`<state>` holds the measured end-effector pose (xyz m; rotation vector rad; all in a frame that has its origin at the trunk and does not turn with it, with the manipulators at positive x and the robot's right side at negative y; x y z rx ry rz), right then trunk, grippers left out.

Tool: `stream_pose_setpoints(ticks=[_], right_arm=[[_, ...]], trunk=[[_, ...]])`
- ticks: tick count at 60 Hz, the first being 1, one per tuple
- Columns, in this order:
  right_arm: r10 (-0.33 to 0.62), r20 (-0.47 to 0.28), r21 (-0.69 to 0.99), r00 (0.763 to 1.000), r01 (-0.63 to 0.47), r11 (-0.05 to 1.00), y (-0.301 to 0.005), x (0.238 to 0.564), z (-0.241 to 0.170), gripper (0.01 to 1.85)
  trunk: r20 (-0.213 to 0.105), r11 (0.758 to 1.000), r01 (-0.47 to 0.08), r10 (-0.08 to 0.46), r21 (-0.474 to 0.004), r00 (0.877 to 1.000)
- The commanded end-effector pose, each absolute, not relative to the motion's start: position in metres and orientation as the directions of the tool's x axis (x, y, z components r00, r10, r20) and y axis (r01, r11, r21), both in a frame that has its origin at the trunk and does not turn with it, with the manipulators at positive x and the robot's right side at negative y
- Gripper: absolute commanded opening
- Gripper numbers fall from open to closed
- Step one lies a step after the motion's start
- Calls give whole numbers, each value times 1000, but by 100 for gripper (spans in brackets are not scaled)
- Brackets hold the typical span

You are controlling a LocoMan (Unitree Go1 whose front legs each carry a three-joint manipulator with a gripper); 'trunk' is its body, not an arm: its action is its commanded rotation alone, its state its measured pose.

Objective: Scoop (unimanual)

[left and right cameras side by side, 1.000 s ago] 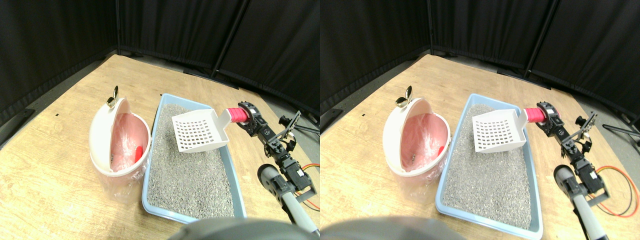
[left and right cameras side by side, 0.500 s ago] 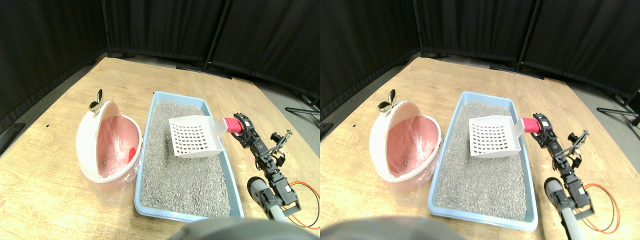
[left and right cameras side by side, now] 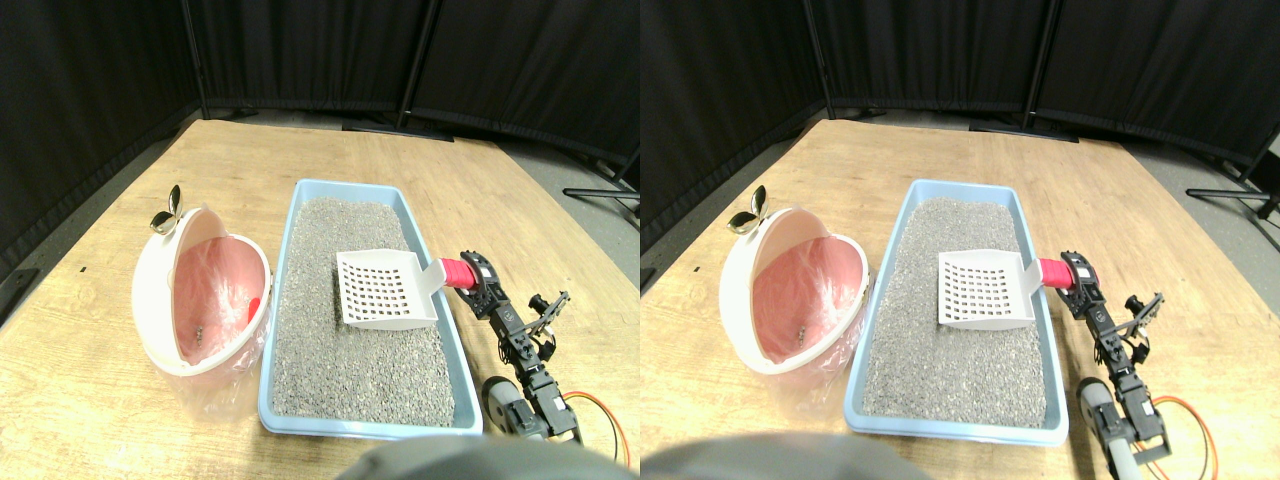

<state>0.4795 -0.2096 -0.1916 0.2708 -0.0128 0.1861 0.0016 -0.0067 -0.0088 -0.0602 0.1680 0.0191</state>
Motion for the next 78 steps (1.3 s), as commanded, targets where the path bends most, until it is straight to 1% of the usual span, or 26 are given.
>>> stream_pose_setpoints(ticks=[1,2,10,11,20,23,33,35,45,49,50,51,52,53,54,55,56,57,58,60,62,64,65,67,73,78], right_arm=[[170,128,282,977,-201,938,-206,479,-185,5],[153,122,290,981,-182,940,-207,478,-186,5],[114,111,338,987,-146,930,-209,472,-192,5],[133,131,337,982,-170,926,-209,472,-195,5],[109,137,334,985,-150,931,-212,471,-205,5],[96,119,333,988,-131,934,-213,470,-207,5],[69,100,354,993,-100,930,-216,473,-213,5],[50,72,342,996,-72,937,-217,474,-214,5],[31,37,344,999,-42,938,-216,477,-215,5],[39,-5,342,999,-35,939,-216,478,-214,5],[36,-31,340,999,-23,940,-216,478,-213,5],[31,-60,337,998,-9,941,-216,479,-212,10],[31,-60,337,998,-9,941,-216,479,-212,10],[37,-84,331,996,-8,944,-216,478,-210,29],[46,-98,340,994,-10,940,-216,478,-209,43],[46,-98,340,994,-10,940,-216,478,-209,43],[53,-116,351,992,-9,936,-216,477,-207,56],[52,-129,352,990,-4,936,-215,477,-206,64],[53,-152,351,987,4,936,-215,476,-204,78],[73,-162,352,984,-11,936,-214,475,-200,99],[75,-163,350,984,-13,937,-214,474,-199,102],[87,-173,341,981,-23,940,-211,472,-192,115],[78,-192,332,978,-10,943,-210,471,-189,121],[91,-188,338,978,-23,941,-208,470,-186,127],[105,-202,348,974,-28,937,-204,467,-176,139],[139,-192,361,971,-62,930,-203,465,-172,141]], trunk=[[-145,996,-9,-3,-83,989],[-145,996,-9,-3,-83,989],[-149,997,0,-12,-78,989],[-149,997,0,-12,-78,989],[-146,998,6,-16,-70,989],[-146,998,6,-16,-70,989],[-149,998,10,-19,-64,989],[-151,998,12,-22,-62,988],[-152,998,16,-26,-61,988],[-152,998,17,-26,-62,988],[-152,998,17,-26,-62,988],[-152,998,17,-26,-62,988],[-152,998,17,-26,-63,988],[-152,998,17,-26,-63,988],[-151,998,16,-25,-64,988],[-151,998,16,-25,-64,988],[-151,998,16,-25,-64,988],[-152,998,16,-25,-64,988],[-152,998,16,-25,-64,988],[-151,998,15,-25,-65,988],[-151,998,16,-26,-66,988],[-152,998,17,-27,-67,988],[-152,998,17,-27,-67,988],[-151,998,18,-28,-68,988],[-151,997,21,-31,-71,988],[-151,997,20,-31,-72,988]])
